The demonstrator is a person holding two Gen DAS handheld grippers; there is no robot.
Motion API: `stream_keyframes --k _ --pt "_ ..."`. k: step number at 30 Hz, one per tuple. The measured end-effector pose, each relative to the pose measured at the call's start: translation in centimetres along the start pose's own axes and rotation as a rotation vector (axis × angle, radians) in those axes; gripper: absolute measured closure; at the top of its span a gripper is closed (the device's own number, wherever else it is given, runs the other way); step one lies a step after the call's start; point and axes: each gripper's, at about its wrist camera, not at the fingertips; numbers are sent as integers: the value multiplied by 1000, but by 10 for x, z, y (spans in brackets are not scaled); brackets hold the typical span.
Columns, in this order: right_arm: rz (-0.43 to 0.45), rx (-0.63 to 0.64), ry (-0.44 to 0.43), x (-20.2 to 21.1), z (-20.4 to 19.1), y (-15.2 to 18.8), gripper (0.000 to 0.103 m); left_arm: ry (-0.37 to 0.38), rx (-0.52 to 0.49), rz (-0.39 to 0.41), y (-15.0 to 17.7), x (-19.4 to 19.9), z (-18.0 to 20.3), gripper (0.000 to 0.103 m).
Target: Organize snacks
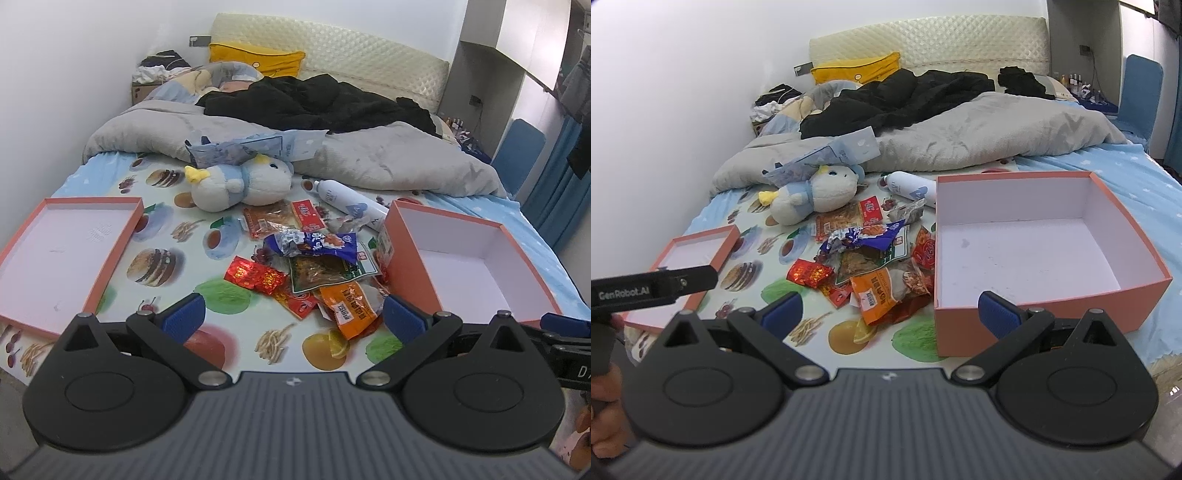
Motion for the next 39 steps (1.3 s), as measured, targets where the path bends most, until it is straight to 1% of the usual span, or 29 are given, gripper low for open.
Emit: stream_keyframes --k 8,36,39 --pt "-21 -18 12 -5 3 4 0 2 2 8 0 0 2 0" --pt "-40 -27 0 -10 -3 9 0 1 -1 0 6 -5 -1 0" --pt "-39 -17 8 -10 -5 10 0 1 -3 -2 6 -4 -2 0"
Point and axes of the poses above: each gripper's, at about its wrist camera, not at the fingertips, and x roughly against the way its jaws point, z to its right, y to its underside, and after that the axes turned 15 degrees about -y, right-handed
